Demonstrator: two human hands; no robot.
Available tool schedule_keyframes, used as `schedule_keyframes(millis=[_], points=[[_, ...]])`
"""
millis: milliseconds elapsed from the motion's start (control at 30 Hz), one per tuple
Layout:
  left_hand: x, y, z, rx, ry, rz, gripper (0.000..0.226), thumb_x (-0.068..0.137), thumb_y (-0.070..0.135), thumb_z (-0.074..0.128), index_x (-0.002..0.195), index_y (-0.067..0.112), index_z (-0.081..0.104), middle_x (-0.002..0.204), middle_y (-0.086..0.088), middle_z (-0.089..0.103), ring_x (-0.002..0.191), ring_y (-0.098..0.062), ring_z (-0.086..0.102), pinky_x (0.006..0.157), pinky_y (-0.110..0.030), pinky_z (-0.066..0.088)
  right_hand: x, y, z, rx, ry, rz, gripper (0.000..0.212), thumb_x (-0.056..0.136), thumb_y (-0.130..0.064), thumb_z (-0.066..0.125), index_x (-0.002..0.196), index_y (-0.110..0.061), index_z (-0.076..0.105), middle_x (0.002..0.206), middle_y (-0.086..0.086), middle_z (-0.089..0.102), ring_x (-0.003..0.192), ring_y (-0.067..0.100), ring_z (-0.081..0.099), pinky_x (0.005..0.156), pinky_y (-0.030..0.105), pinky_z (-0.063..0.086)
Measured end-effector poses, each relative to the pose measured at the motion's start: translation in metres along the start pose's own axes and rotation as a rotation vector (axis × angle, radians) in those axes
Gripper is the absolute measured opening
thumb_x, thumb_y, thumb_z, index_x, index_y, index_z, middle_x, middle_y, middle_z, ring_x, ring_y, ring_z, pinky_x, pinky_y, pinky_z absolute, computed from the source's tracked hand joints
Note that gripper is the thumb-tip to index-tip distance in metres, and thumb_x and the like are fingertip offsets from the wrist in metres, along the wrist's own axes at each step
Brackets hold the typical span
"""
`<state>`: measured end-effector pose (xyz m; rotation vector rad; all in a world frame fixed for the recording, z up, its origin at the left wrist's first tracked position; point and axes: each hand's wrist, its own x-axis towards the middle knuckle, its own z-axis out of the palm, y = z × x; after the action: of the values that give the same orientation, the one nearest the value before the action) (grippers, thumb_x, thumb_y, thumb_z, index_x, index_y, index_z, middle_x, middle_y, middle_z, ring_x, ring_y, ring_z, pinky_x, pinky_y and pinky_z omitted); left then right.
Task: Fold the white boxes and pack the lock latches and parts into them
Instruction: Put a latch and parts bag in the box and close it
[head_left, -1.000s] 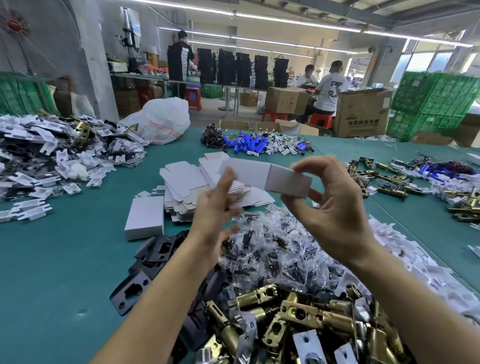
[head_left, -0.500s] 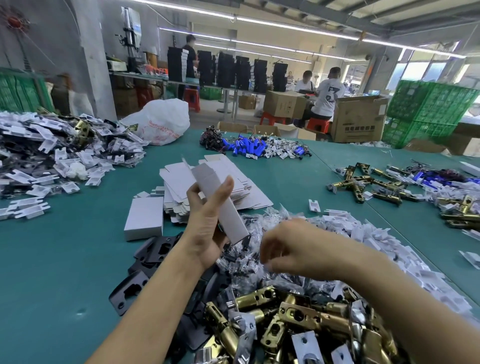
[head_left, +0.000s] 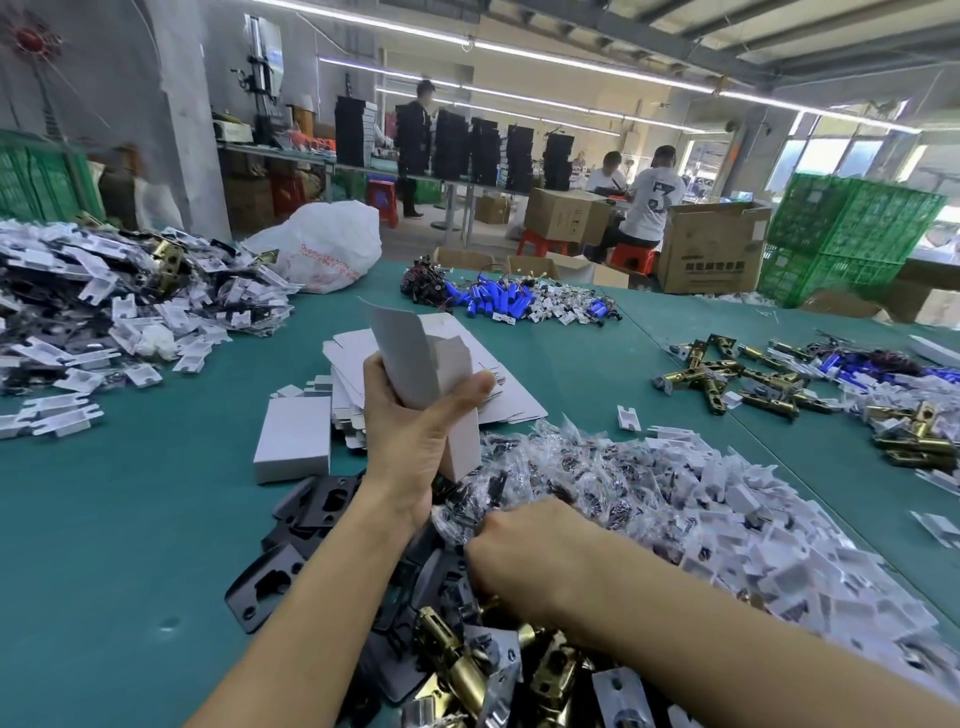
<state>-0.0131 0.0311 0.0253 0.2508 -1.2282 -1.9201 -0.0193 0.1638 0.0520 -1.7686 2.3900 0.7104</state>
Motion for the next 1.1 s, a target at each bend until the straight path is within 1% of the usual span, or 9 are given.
schedule_keyframes(millis=[133,300,400,467,567,667,800,1000,1100], points=[[0.003,-0.006,-0.003,0.064,0.057,0.043,0.085,0.040,0.042,0.098,0.109,0.031,0.050,0.097,0.011,0.071,0.083,-0.003,0.069,0.068,-0.015,0.054,-0.004,0.010,0.003,0.104,0.028,-0.051,0.023,0.096,-0.021,0.055,0.114,-0.009,0.063,0.105,0.008,0.054,0.107,0.029,0.057,0.080,0.041,0.049],[0.004,-0.008,-0.005,0.092,0.095,0.059,0.076,0.042,0.037,0.093,0.107,0.034,0.053,0.096,0.014,0.071,0.080,0.002,0.068,0.065,-0.012,0.052,-0.010,0.036,-0.001,0.461,0.046,-0.017,0.026,0.097,-0.035,0.057,0.114,-0.015,0.061,0.120,0.006,0.052,0.112,0.021,0.050,0.097,0.038,0.045],[0.003,-0.010,-0.006,0.127,0.080,0.053,0.080,0.040,0.031,0.100,0.105,0.032,0.054,0.099,0.010,0.071,0.079,0.002,0.068,0.063,-0.013,0.053,-0.019,0.055,-0.002,0.855,0.114,0.050,0.023,0.101,-0.033,0.051,0.114,-0.014,0.055,0.111,0.004,0.062,0.103,0.021,0.061,0.090,0.035,0.051],[0.001,-0.011,-0.007,0.153,0.039,0.021,0.078,0.044,0.025,0.097,0.108,0.030,0.054,0.101,0.008,0.071,0.083,0.000,0.069,0.064,-0.015,0.053,-0.027,0.068,-0.002,1.138,0.204,0.129,0.022,0.102,-0.030,0.047,0.115,-0.012,0.050,0.106,0.011,0.068,0.098,0.027,0.068,0.087,0.043,0.057],[-0.003,-0.015,-0.011,0.199,-0.148,-0.089,0.092,0.040,0.029,0.097,0.119,0.030,0.051,0.104,0.004,0.071,0.091,-0.008,0.070,0.069,-0.023,0.055,-0.039,0.084,-0.005,1.476,0.387,0.248,0.015,0.101,-0.024,0.050,0.112,-0.013,0.049,0.094,0.017,0.067,0.077,0.025,0.071,0.066,0.042,0.061],[-0.010,-0.018,-0.012,0.283,-0.389,-0.235,0.100,0.038,0.033,0.095,0.127,0.035,0.049,0.115,-0.003,0.065,0.101,-0.020,0.067,0.077,-0.031,0.057,-0.048,0.099,-0.011,1.343,0.552,0.362,0.015,0.099,-0.021,0.054,0.112,-0.016,0.056,0.085,0.011,0.063,0.062,0.011,0.059,0.055,0.025,0.052],[-0.016,-0.023,-0.012,0.349,-0.569,-0.253,0.088,0.044,0.030,0.094,0.124,0.027,0.057,0.103,0.010,0.069,0.096,-0.009,0.065,0.078,-0.026,0.053,-0.063,0.106,-0.027,1.233,0.610,0.283,0.025,0.097,-0.011,0.057,0.117,-0.024,0.065,0.087,0.006,0.065,0.063,0.007,0.061,0.057,0.019,0.052],[-0.017,-0.025,-0.012,0.364,-0.585,-0.209,0.089,0.049,0.027,0.094,0.127,0.041,0.054,0.120,0.011,0.067,0.108,-0.009,0.062,0.091,-0.040,0.050,-0.060,0.090,-0.041,1.110,0.791,0.248,0.007,0.089,-0.011,0.070,0.095,-0.013,0.068,0.079,0.009,0.072,0.066,0.025,0.069,0.061,0.036,0.061],[-0.017,-0.024,-0.011,0.386,-0.593,-0.182,0.093,0.047,0.030,0.096,0.128,0.044,0.053,0.124,0.011,0.065,0.114,-0.011,0.060,0.084,-0.030,0.054,-0.054,0.086,-0.045,1.135,0.859,0.278,0.014,0.085,-0.012,0.075,0.092,-0.010,0.063,0.072,0.014,0.071,0.060,0.028,0.069,0.055,0.039,0.060]])
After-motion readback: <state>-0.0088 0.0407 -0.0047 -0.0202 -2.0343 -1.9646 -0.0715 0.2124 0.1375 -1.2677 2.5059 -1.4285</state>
